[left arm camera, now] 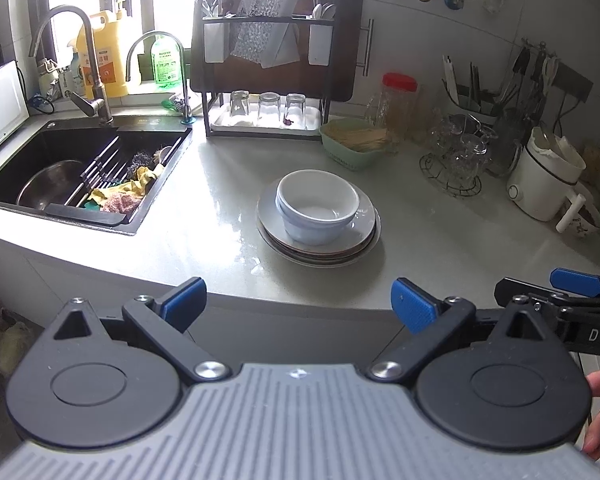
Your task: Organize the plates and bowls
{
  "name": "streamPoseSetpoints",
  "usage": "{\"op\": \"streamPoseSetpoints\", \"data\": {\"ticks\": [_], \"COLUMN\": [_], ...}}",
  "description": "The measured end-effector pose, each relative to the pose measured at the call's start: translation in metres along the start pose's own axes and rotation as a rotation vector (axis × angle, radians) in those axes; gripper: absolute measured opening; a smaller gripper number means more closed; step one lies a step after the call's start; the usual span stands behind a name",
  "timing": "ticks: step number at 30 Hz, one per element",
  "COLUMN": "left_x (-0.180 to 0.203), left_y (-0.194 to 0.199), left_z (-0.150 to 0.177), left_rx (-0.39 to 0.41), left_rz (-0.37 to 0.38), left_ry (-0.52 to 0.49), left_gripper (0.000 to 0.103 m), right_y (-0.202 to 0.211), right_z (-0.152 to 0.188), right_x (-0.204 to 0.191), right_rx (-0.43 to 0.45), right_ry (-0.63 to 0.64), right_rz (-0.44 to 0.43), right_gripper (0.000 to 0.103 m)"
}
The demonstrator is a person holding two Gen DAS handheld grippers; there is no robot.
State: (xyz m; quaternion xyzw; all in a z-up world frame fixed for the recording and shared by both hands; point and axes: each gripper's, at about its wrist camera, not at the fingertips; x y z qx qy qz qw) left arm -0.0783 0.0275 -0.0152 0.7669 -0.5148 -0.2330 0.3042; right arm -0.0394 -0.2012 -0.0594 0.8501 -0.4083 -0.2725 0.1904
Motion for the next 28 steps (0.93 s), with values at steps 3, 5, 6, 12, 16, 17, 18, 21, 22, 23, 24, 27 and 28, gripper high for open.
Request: {"op": "streamPoseSetpoints", "data": {"ticks": [3,5,6,12,16,17,18,21,22,23,24,27,28], "left_x": [-0.001,-0.002,-0.002,-0.007,-0.010,-0.011,-0.013,-0.016,-0.017,-0.017,-0.017,-0.018,-0.018], "left_y": [0.000,0.000,0.001,0.004,0.009,0.010,0.012,0.015,0.016,0.017,0.018,0.020,0.021], "left_z": [0.000,0.000,0.000,0.002,0.003,0.003,0.003,0.006,0.006,0.007,0.008,0.009,0.010], "left_rx": [-0.007,-0.009,-0.008,-0.012,-0.006,-0.005,-0.003,-0.005,-0.006,-0.007,-0.007,-0.004,-0.005], "left_rz": [0.005,0.005,0.005,-0.001,-0.006,-0.008,-0.009,-0.010,-0.009,-0.007,-0.007,-0.009,-0.008], "left_ry": [0.012,0.012,0.012,0.021,0.018,0.023,0.029,0.042,0.043,0.044,0.044,0.046,0.048], "left_gripper": [0.101,0.101,0.101,0.101,0.101,0.101,0.101,0.101,0.101,0.101,0.101,0.101,0.101], "right_y": [0.001,0.002,0.002,0.003,0.006,0.006,0.007,0.008,0.009,0.009,0.009,0.011,0.012], "right_z": [0.001,0.001,0.000,0.000,0.000,0.001,0.001,0.002,0.003,0.003,0.004,0.006,0.007], "right_x": [0.000,-0.001,-0.002,-0.006,-0.010,-0.012,-0.012,-0.014,-0.015,-0.016,-0.017,-0.019,-0.020], "right_rx": [0.003,0.008,0.011,0.016,0.025,0.026,0.028,0.029,0.030,0.029,0.030,0.033,0.033], "right_ry": [0.003,0.002,0.001,0.010,0.011,0.012,0.013,0.011,0.012,0.015,0.016,0.017,0.017], "right_rz": [0.002,0.004,0.005,0.000,-0.007,-0.009,-0.010,-0.013,-0.014,-0.014,-0.015,-0.019,-0.020], "right_gripper": [0.103,0.103,0.103,0.103,0.103,0.103,0.103,0.103,0.103,0.103,0.103,0.103,0.103]}}
Point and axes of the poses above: each gripper's, at about its wrist camera, not at the fingertips, and y roughly against the way its jaws point, x to its right, z to its underside, and after that the axes turned 10 degrees about -z, right-handed
